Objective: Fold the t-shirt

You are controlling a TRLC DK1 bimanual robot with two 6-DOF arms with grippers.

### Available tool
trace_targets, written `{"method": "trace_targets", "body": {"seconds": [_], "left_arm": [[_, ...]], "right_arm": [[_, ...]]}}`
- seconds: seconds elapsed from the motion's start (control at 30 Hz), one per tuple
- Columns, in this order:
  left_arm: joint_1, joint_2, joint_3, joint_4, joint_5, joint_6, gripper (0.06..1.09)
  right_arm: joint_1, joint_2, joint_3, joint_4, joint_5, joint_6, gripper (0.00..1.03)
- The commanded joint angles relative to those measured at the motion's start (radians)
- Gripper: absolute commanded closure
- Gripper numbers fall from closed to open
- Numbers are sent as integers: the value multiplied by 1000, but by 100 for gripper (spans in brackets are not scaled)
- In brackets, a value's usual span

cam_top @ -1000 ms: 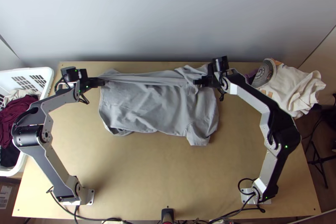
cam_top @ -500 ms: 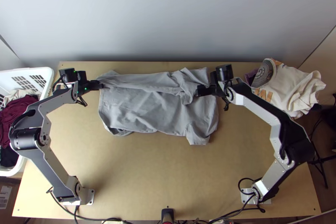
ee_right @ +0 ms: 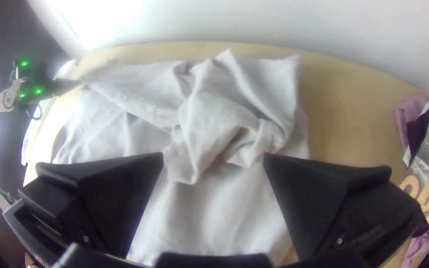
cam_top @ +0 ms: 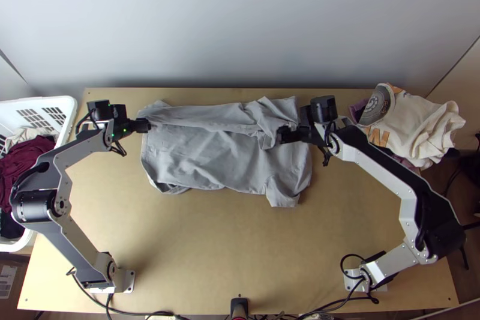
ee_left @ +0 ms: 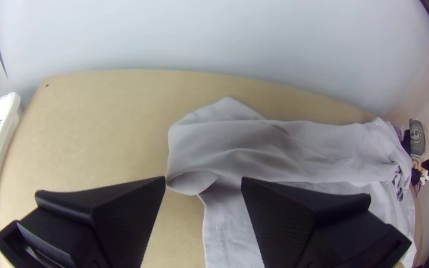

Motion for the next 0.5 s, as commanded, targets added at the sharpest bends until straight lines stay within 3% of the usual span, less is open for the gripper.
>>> {"method": "trace_targets", "body": {"seconds": [0.0,0.47], "left_arm": [[-14,-18,-27,4,0,-5,32],[-45,-25,-67,92,0,-76,32]], "right_arm": [[67,-3,0,-7,-49,59,9],[133,227,170,-61,-35,85,10]]}}
